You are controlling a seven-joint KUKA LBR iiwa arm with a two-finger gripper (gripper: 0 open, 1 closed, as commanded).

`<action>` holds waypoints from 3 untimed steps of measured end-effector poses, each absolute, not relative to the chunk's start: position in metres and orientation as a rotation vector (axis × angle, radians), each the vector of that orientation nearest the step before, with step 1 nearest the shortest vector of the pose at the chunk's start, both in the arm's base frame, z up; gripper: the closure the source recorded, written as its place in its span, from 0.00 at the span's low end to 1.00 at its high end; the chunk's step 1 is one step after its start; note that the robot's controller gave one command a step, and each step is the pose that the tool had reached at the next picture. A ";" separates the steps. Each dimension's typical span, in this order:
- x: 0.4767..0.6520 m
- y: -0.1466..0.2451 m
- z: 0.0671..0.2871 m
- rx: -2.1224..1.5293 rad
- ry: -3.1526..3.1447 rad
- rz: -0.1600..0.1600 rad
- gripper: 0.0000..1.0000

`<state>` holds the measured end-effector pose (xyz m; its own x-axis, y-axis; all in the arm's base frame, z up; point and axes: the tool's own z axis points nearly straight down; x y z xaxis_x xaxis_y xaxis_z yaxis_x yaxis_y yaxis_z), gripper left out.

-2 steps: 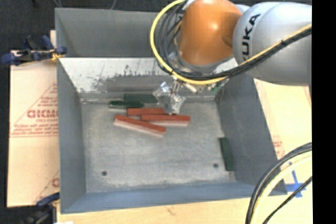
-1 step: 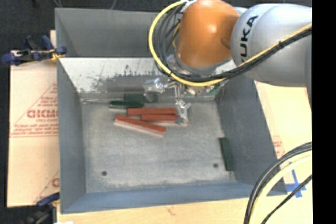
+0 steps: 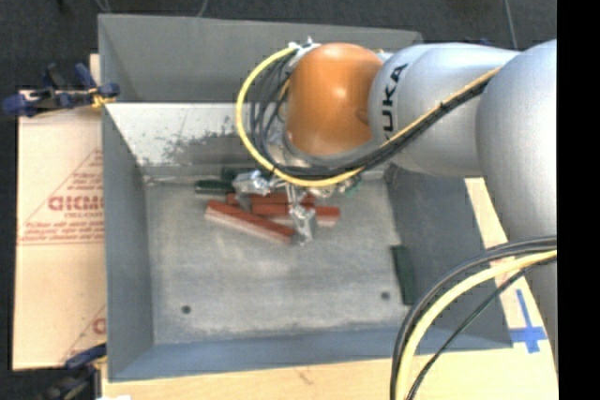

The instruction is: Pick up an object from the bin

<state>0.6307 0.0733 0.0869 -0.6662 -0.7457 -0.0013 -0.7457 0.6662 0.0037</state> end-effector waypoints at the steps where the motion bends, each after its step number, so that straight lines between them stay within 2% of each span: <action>1: 0.649 0.116 0.116 1.060 -2.967 -0.004 0.00; 2: 0.609 0.065 0.133 1.071 -2.956 0.003 0.00; 3: 0.655 0.026 0.074 1.143 -2.931 0.002 0.00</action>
Offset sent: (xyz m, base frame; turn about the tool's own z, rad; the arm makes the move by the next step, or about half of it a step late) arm 0.0161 0.0411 0.0268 0.1566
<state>0.6550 0.0262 0.0737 -0.7360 -0.6769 -0.0032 -0.6769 0.7360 -0.0029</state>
